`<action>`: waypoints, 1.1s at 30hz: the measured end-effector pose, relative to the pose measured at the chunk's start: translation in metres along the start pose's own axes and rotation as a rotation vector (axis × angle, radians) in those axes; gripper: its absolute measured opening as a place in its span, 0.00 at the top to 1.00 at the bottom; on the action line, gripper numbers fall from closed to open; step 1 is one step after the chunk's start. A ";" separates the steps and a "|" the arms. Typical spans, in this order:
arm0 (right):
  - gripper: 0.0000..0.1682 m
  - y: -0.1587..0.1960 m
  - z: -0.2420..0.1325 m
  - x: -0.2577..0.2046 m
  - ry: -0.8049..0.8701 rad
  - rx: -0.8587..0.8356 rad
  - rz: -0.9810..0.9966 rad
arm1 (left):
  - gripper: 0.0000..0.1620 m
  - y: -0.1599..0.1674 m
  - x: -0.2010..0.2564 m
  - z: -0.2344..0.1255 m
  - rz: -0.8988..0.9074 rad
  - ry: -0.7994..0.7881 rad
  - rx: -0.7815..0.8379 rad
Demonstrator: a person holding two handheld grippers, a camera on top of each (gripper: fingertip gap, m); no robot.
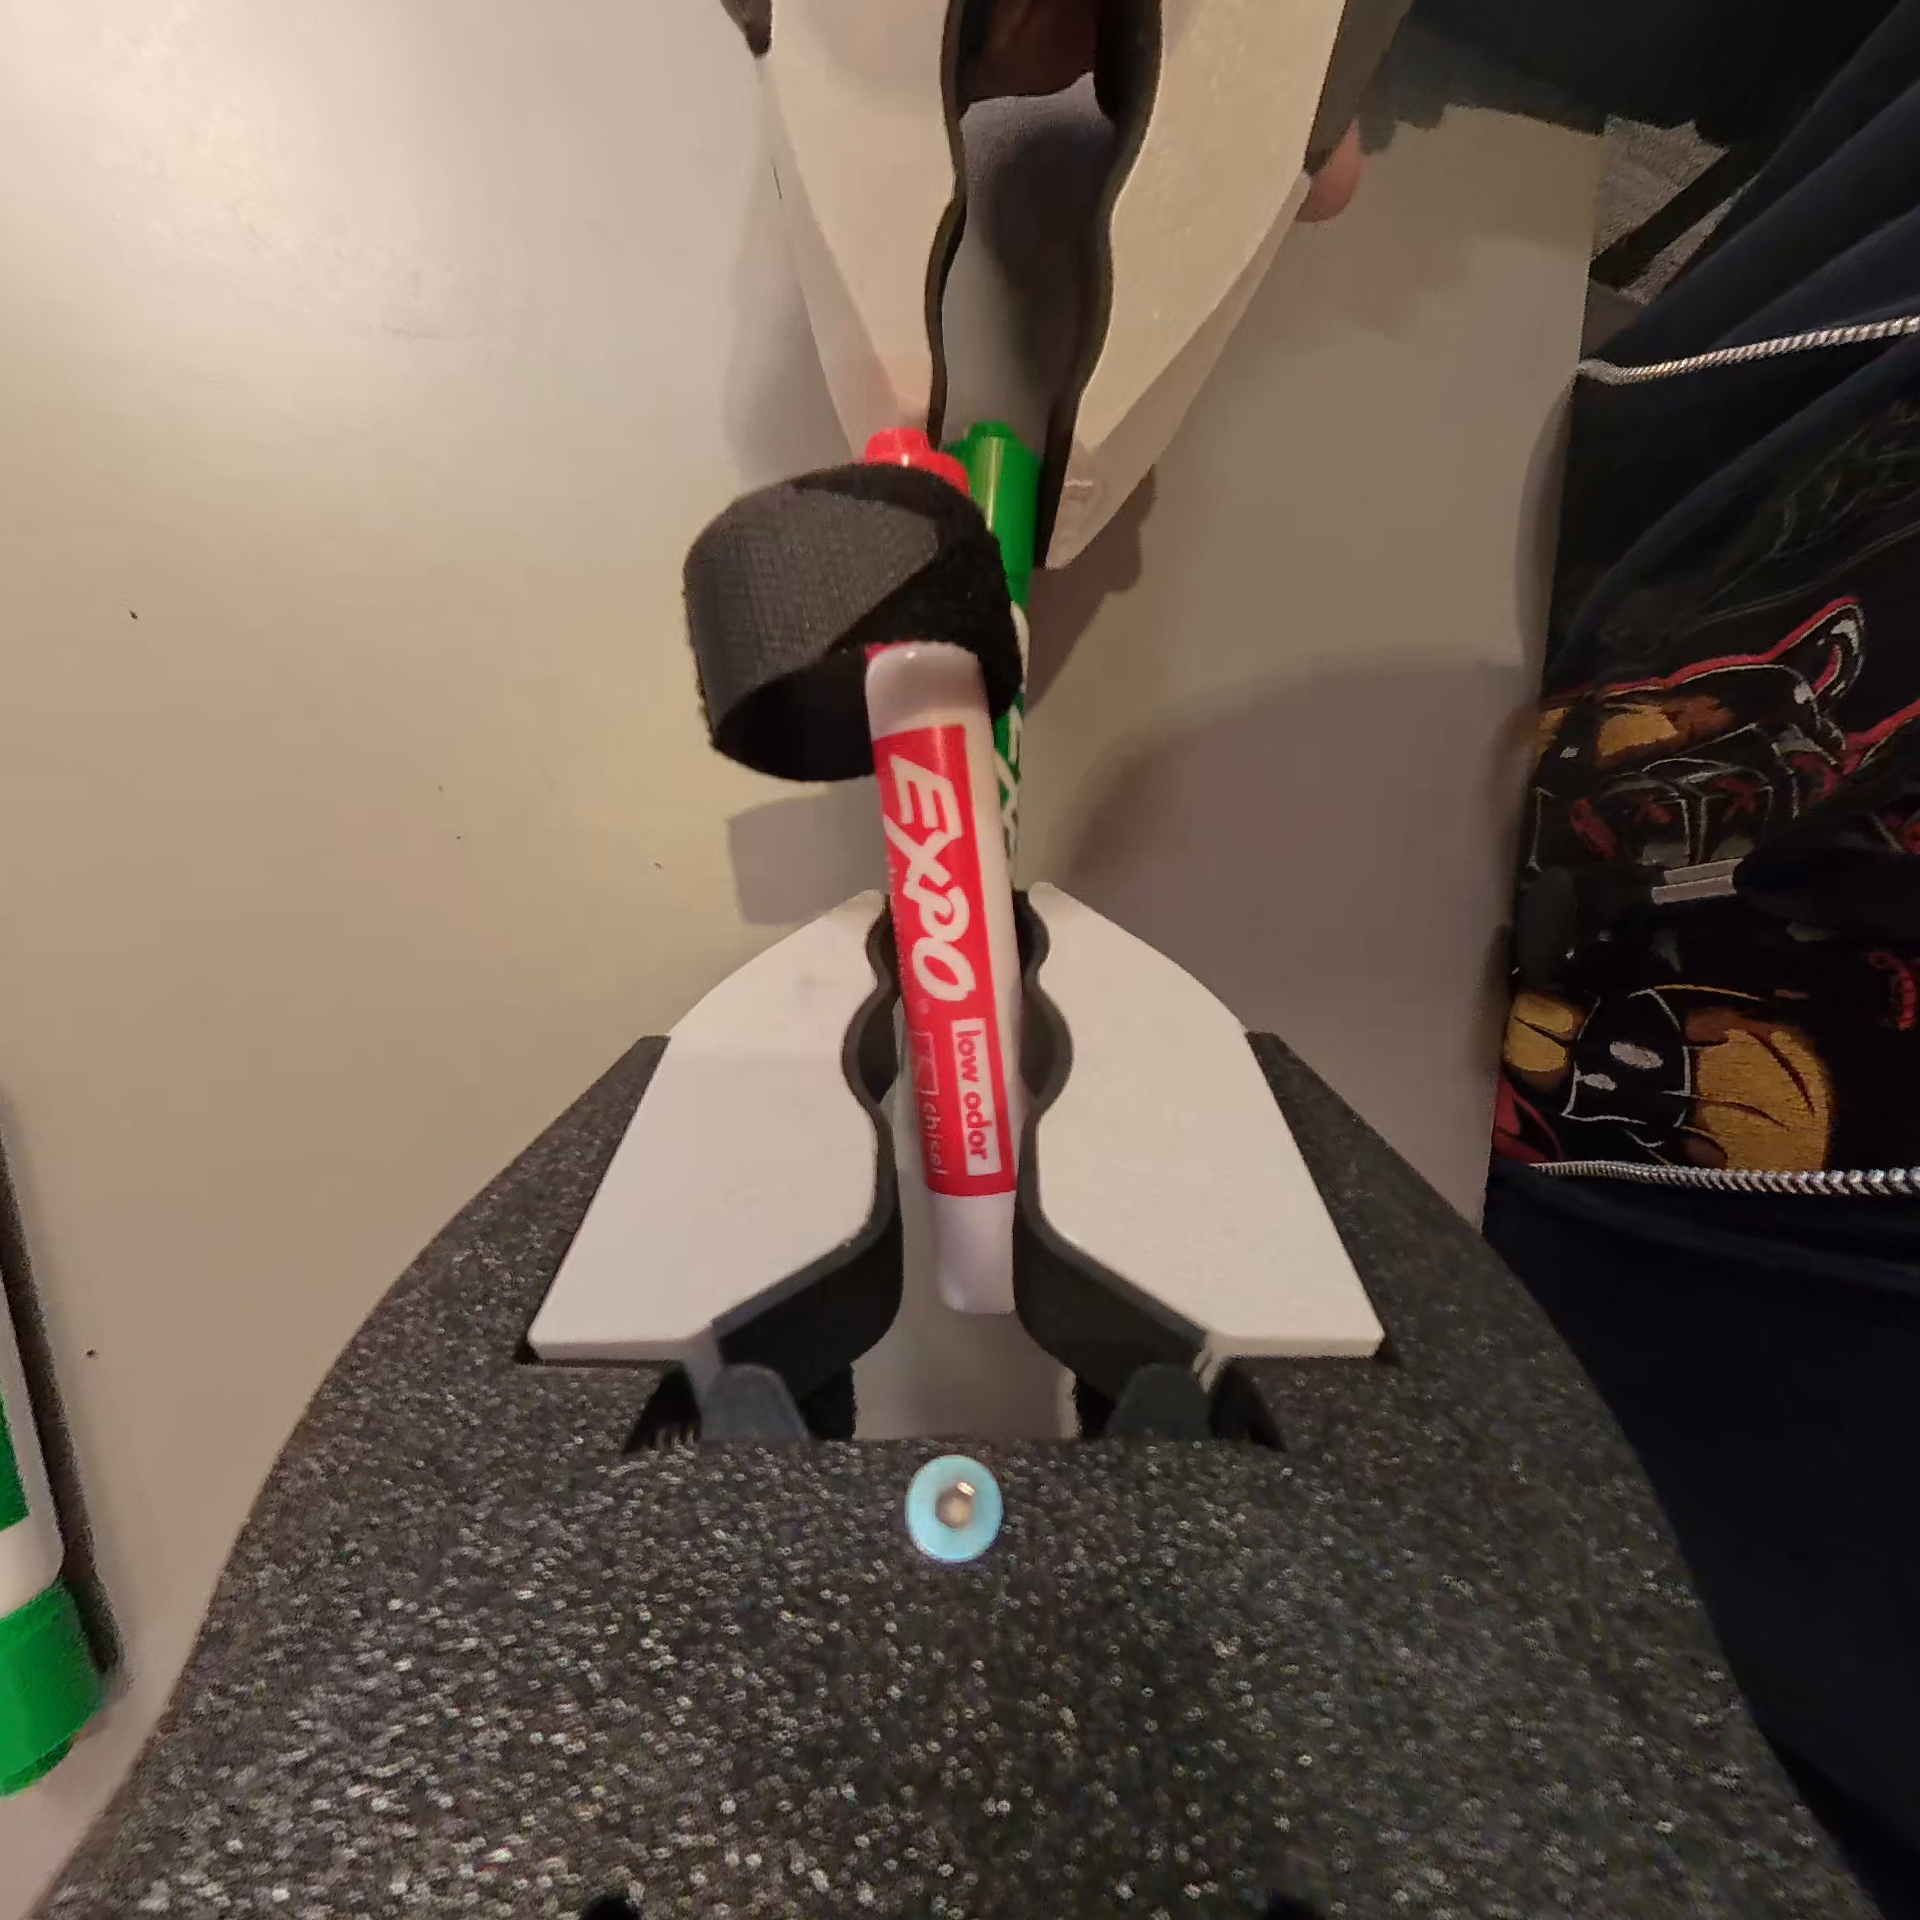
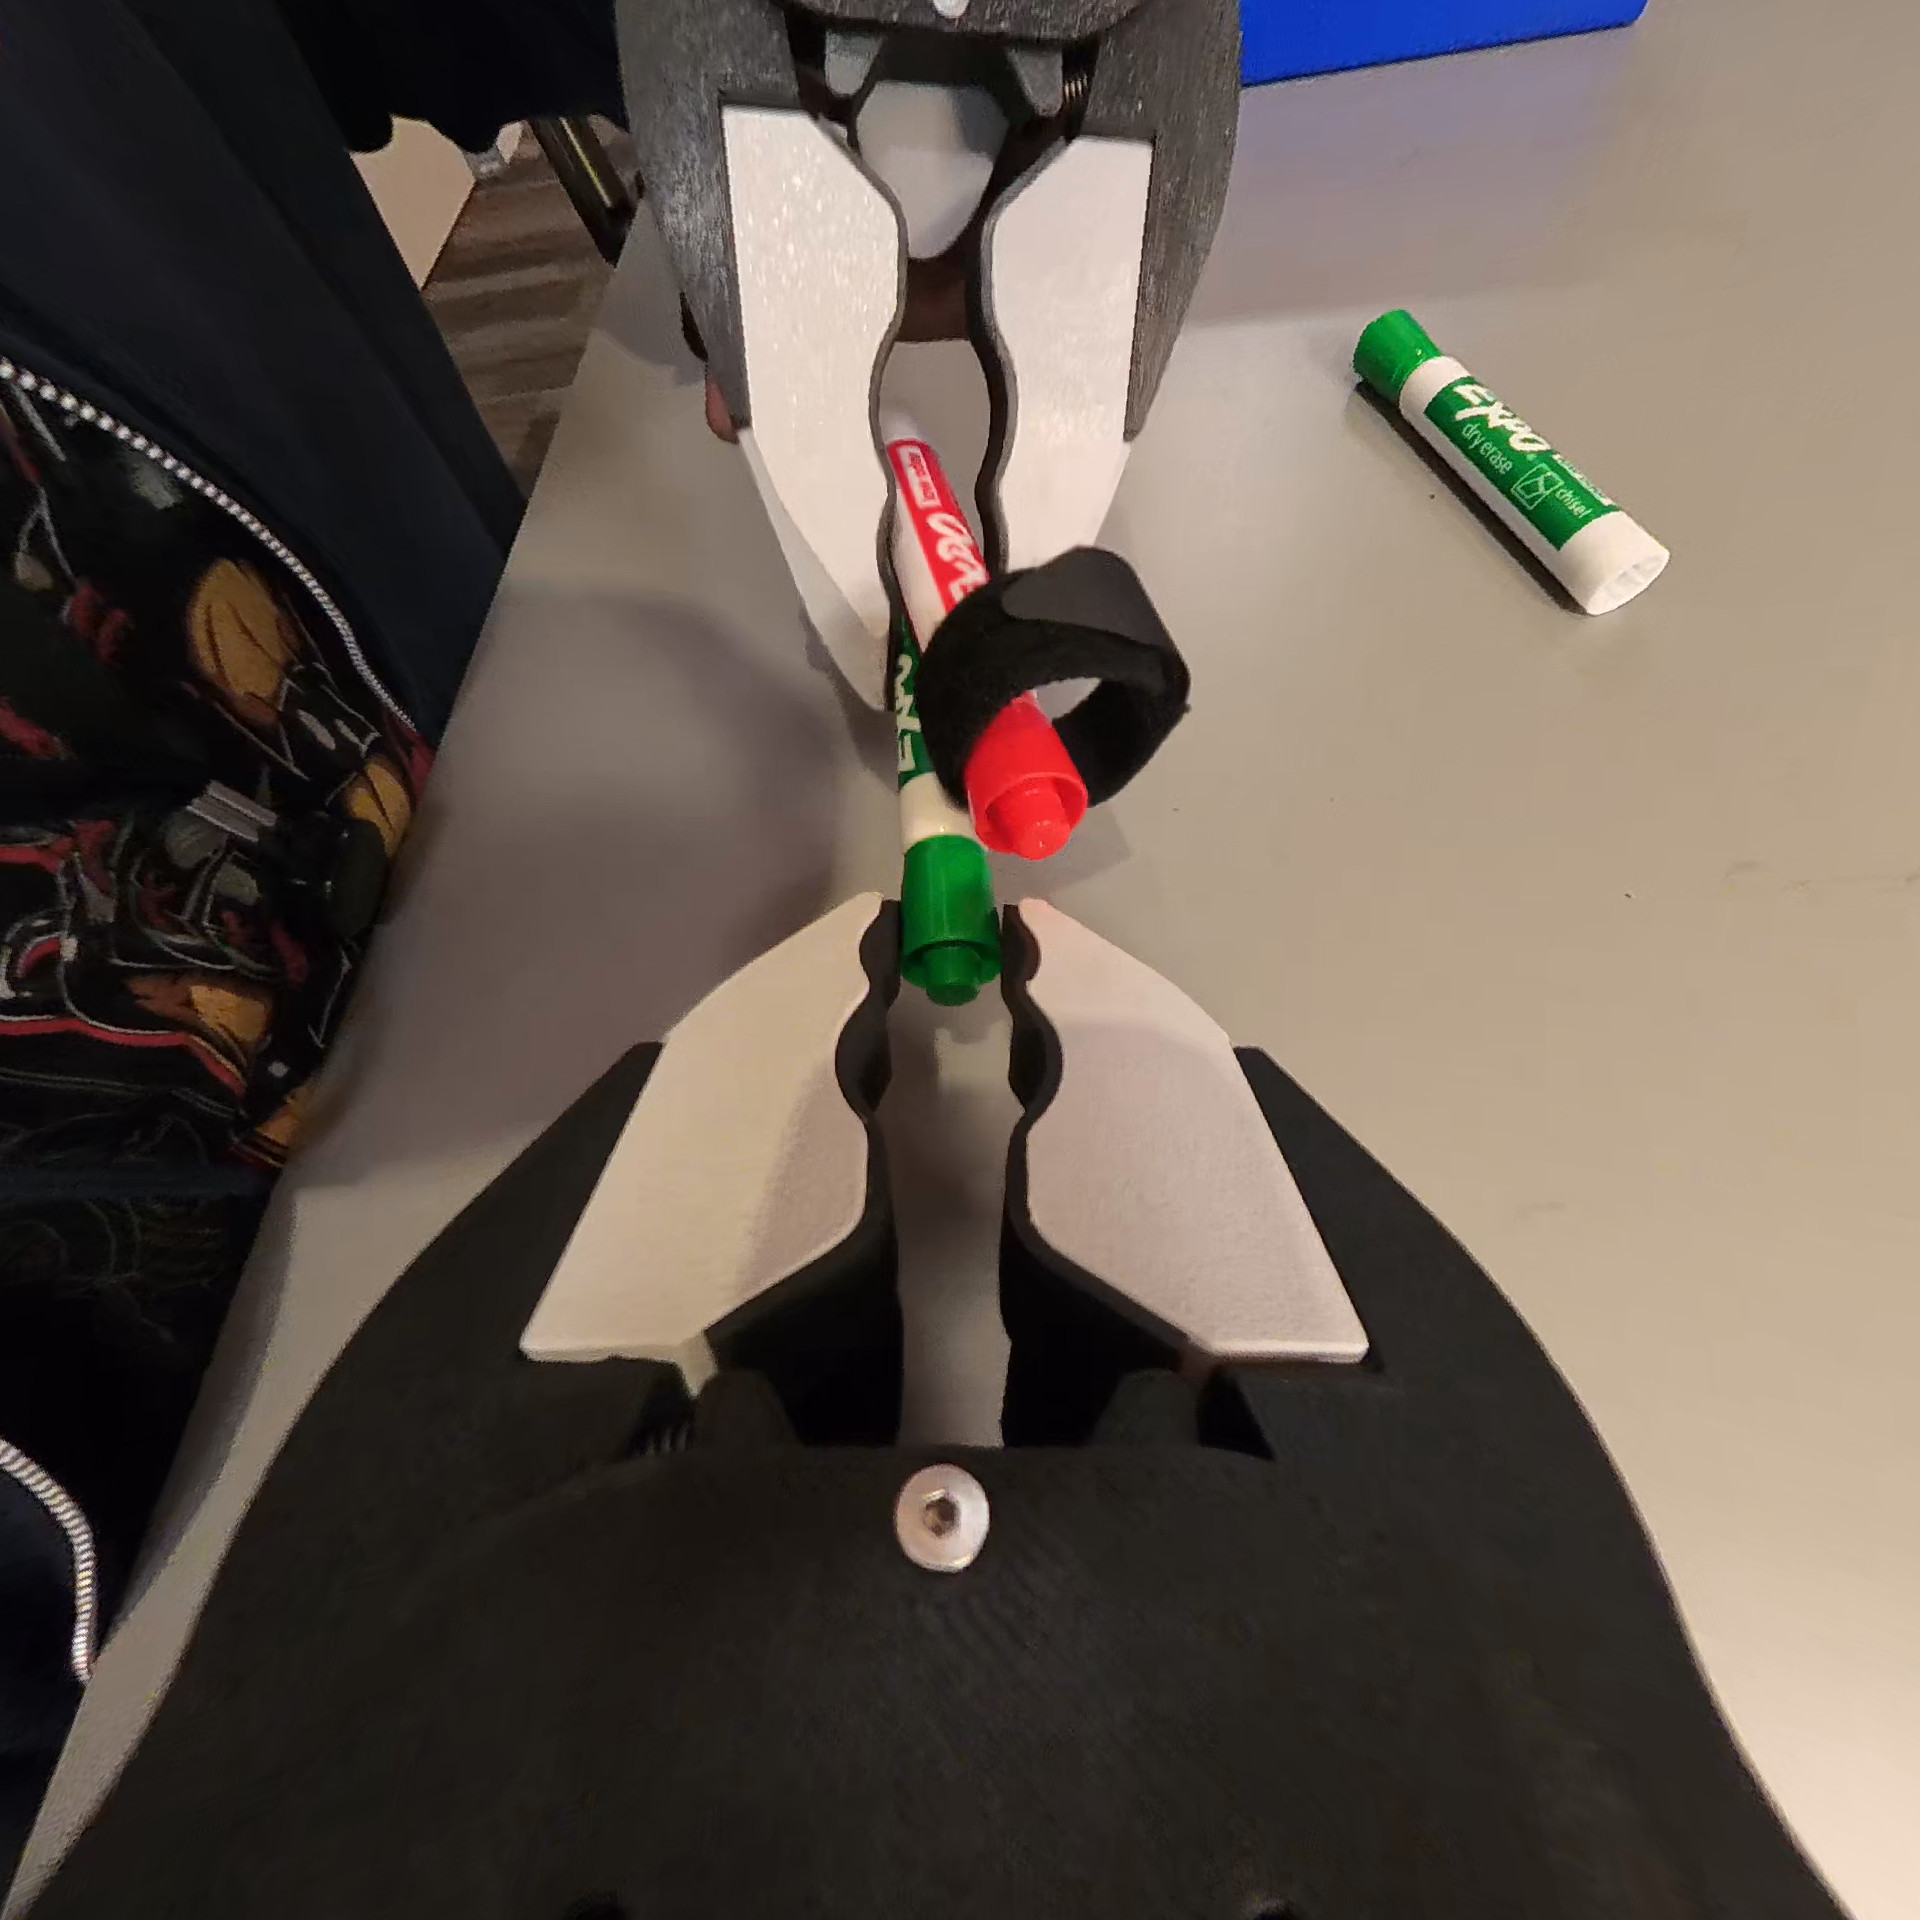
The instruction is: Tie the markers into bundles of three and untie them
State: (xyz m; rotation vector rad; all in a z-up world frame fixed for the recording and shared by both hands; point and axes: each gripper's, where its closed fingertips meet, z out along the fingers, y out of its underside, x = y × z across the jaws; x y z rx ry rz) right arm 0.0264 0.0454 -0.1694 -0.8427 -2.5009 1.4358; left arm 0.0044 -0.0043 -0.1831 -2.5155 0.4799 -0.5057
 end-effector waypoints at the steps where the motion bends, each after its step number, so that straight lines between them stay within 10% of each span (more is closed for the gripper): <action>1: 0.89 0.001 -0.001 0.000 0.003 -0.006 -0.003 | 0.88 0.000 -0.001 -0.001 0.003 -0.007 0.002; 33: 0.89 0.013 -0.021 -0.003 0.125 -0.201 -0.332 | 0.89 0.002 -0.012 0.010 0.154 -0.102 0.217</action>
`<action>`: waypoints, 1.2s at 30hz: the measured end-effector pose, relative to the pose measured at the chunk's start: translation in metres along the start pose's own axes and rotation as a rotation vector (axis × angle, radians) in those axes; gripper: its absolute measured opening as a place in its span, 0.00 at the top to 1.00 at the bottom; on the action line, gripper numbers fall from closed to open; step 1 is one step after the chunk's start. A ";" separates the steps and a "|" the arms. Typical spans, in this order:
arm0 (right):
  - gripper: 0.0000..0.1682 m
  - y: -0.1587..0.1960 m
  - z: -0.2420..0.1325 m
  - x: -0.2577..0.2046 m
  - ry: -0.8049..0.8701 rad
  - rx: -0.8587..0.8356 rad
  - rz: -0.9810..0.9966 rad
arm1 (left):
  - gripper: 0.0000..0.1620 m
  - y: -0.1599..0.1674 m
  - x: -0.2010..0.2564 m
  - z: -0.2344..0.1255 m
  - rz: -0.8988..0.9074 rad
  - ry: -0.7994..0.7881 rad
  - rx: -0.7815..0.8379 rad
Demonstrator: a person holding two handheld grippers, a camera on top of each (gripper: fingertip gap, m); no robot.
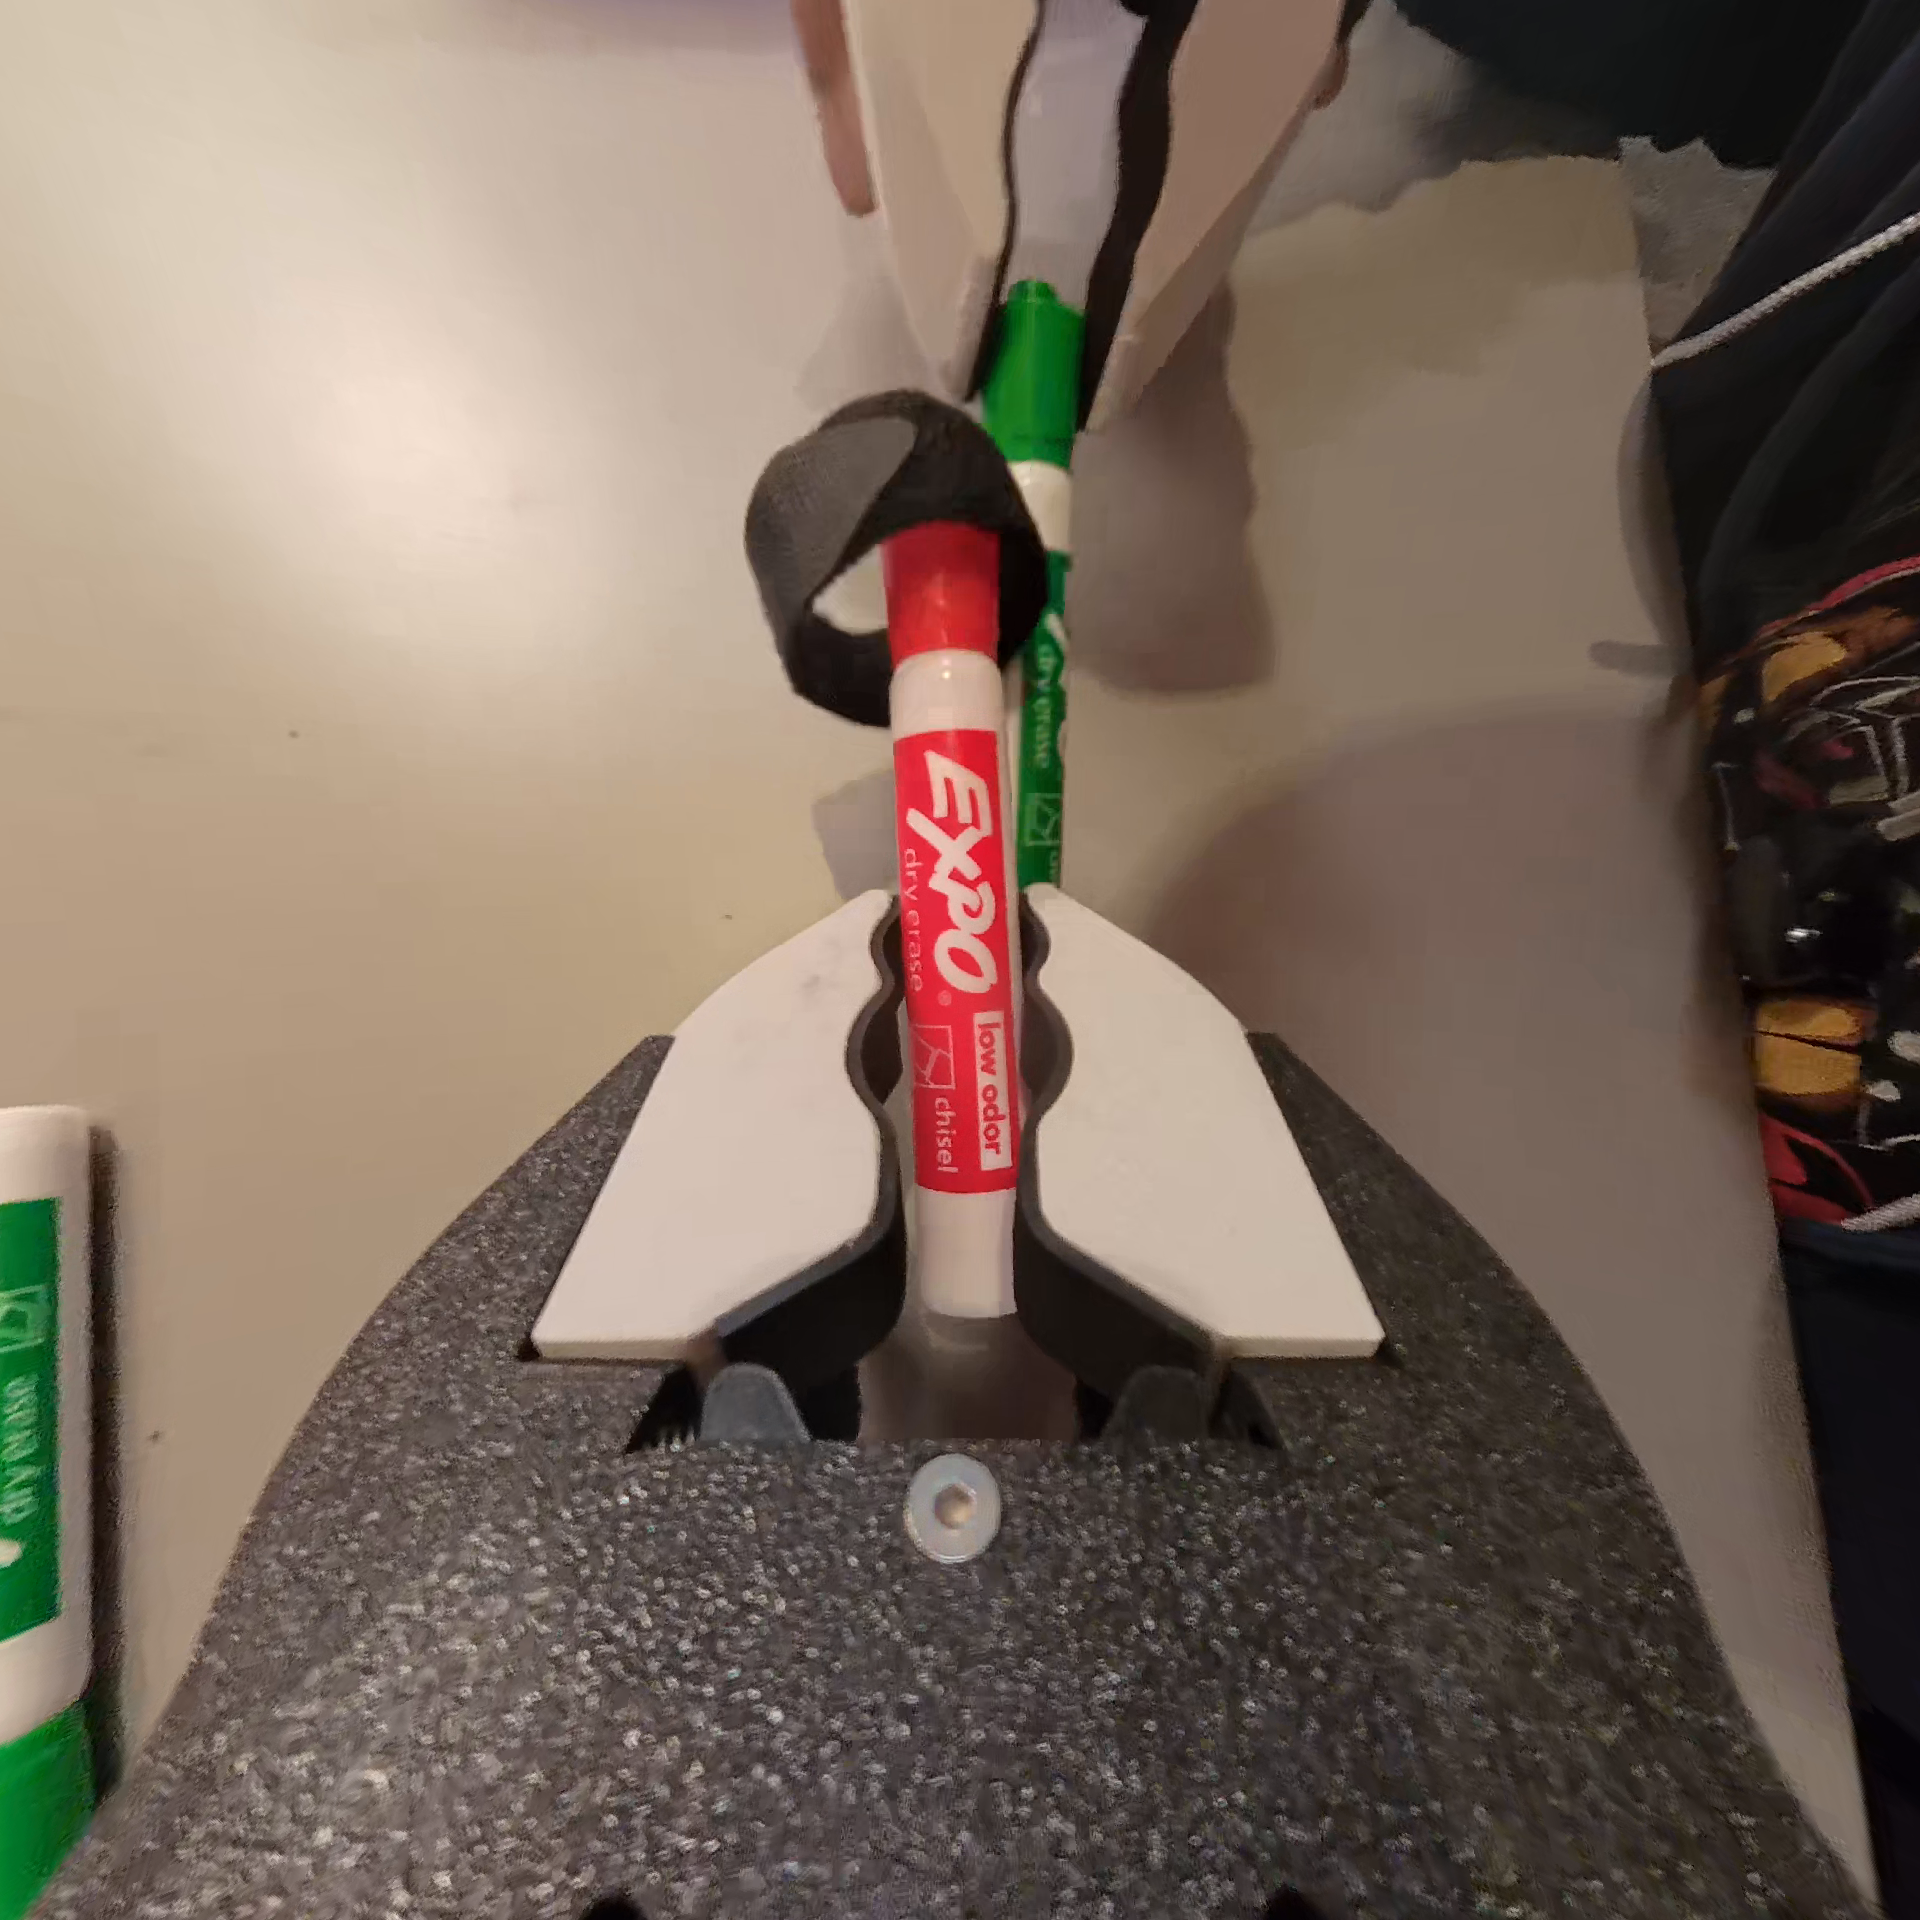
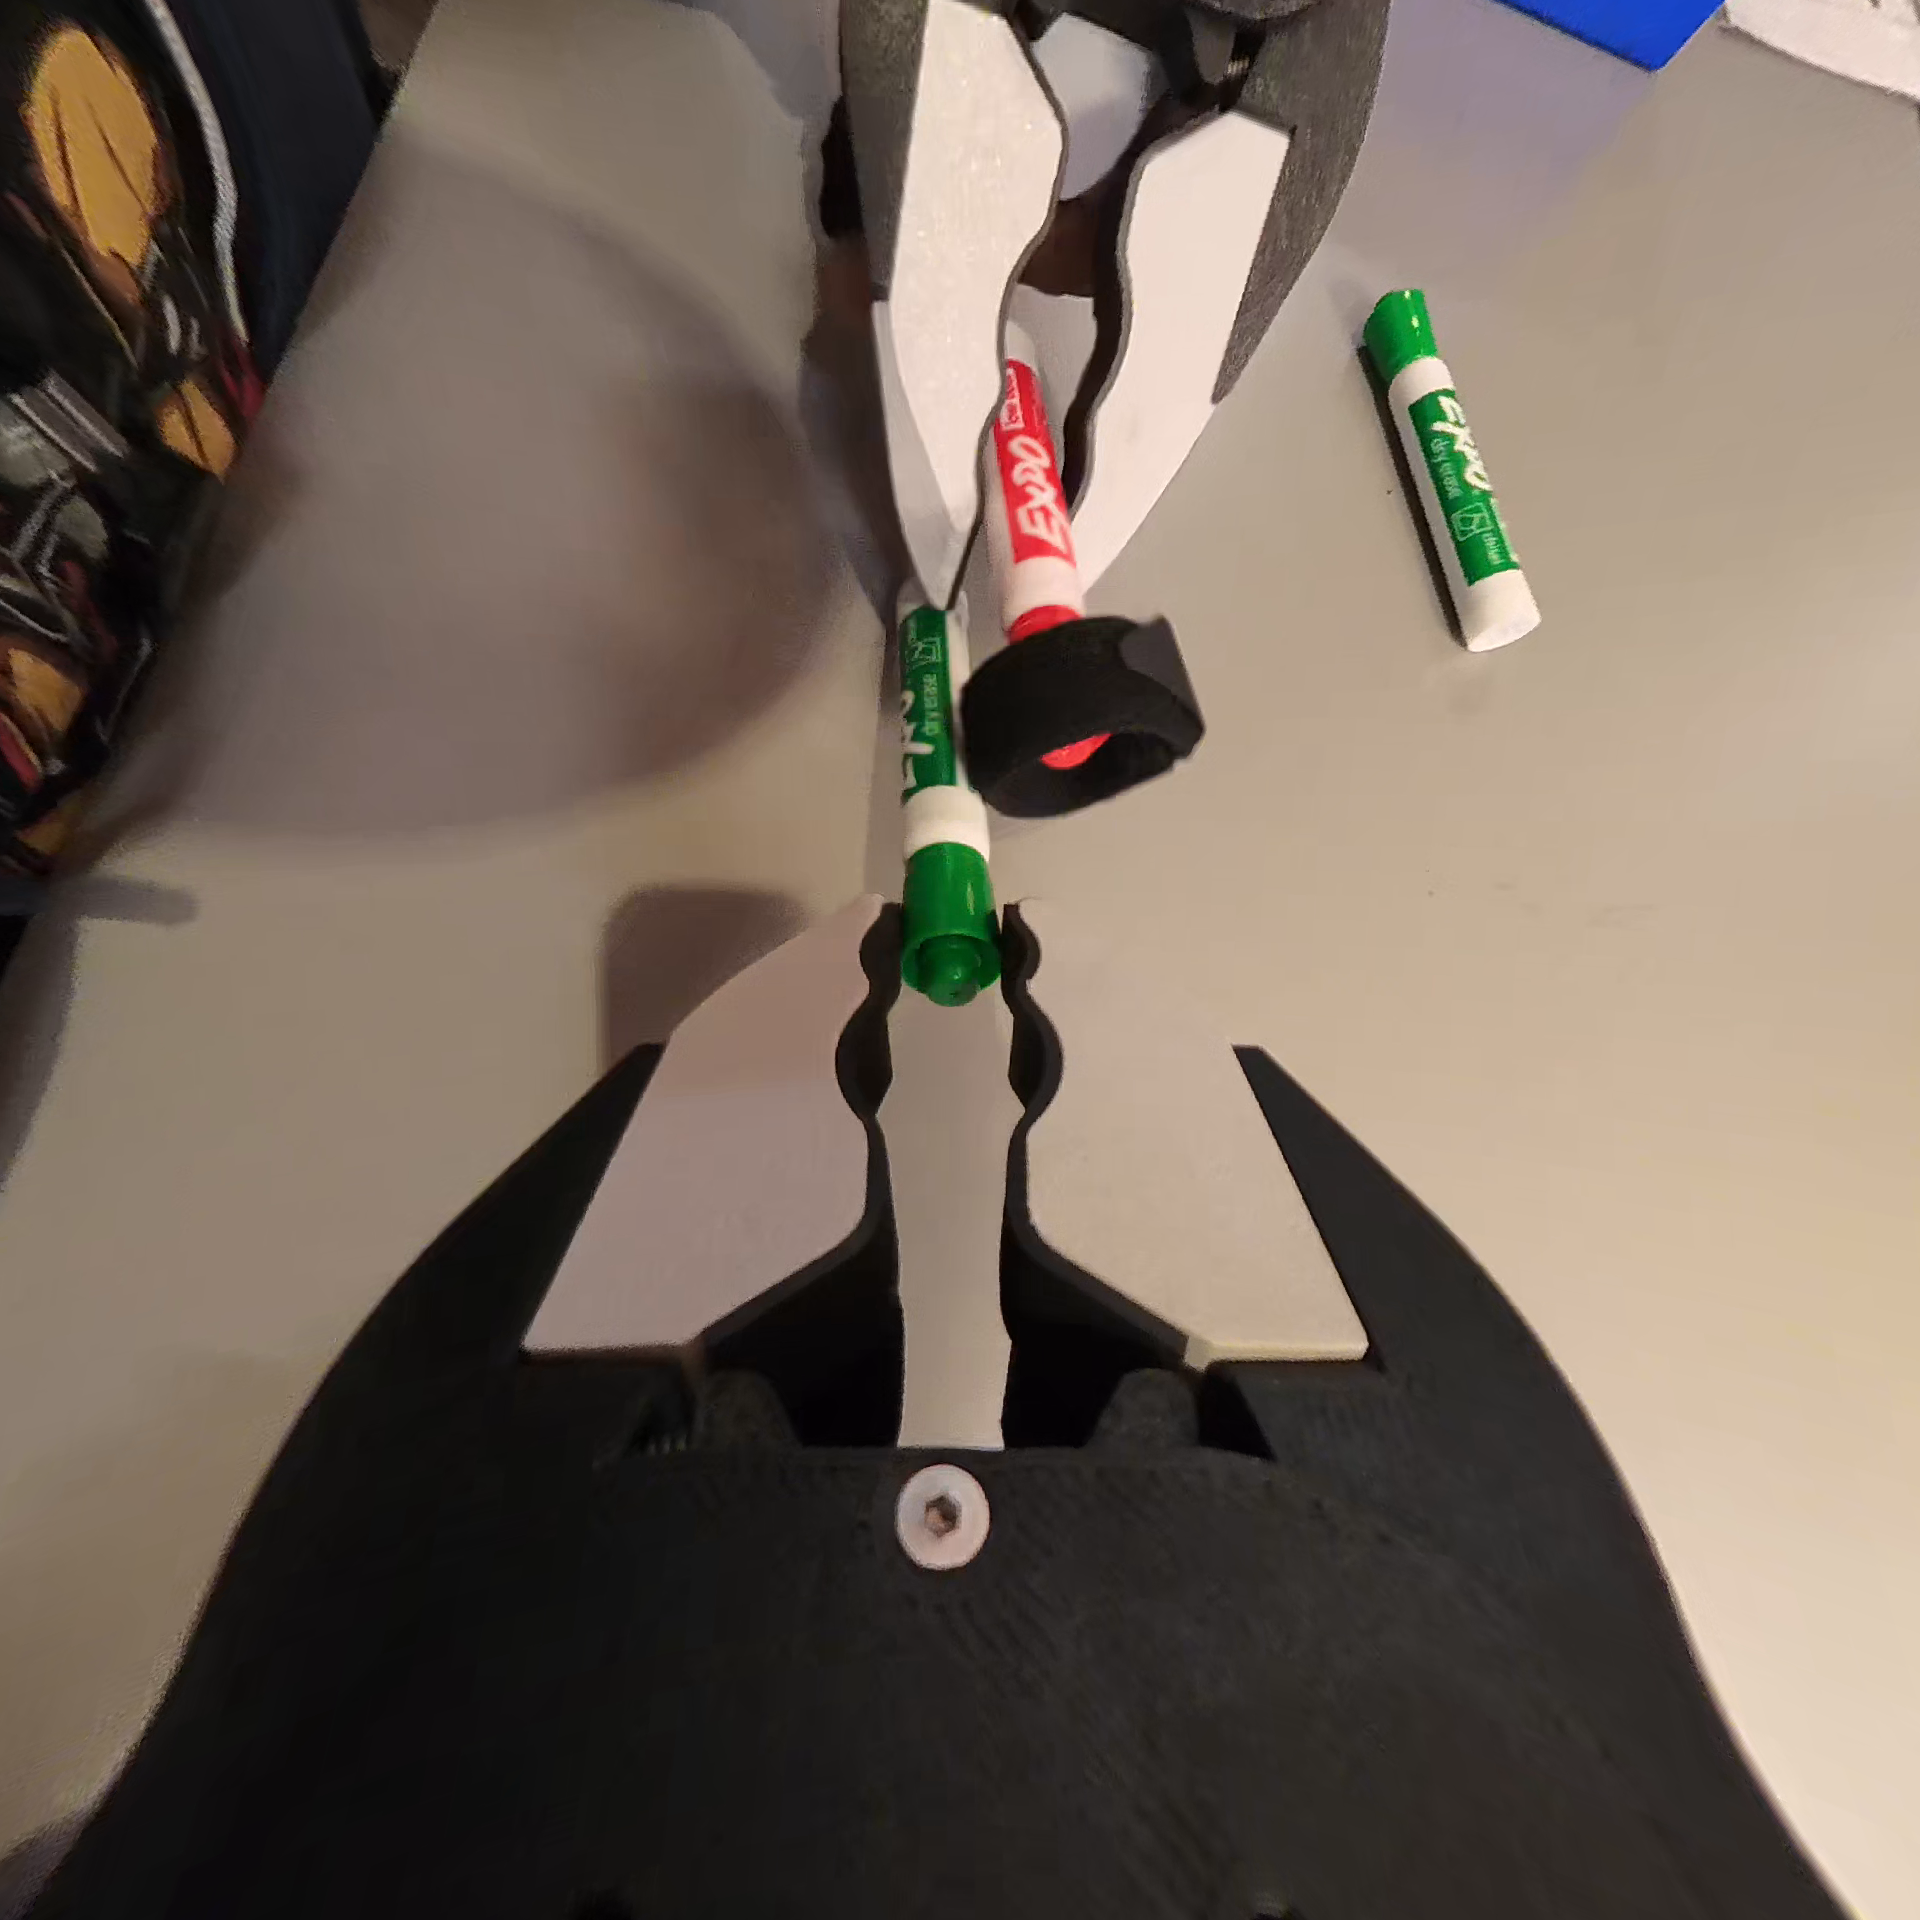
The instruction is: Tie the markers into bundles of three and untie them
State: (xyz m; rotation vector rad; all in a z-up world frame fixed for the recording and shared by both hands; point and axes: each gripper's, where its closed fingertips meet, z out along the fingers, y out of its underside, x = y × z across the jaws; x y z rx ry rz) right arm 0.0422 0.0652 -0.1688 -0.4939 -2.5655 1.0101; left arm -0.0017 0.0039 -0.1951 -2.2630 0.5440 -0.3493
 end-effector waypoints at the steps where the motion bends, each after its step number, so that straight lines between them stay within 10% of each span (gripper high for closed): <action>1: 0.89 0.000 -0.002 0.001 0.017 -0.009 -0.017 | 0.89 -0.001 -0.004 -0.001 0.004 -0.024 0.019; 36: 0.89 -0.059 -0.053 0.004 -0.004 0.313 0.023 | 0.89 -0.011 -0.013 0.002 -0.028 -0.052 0.138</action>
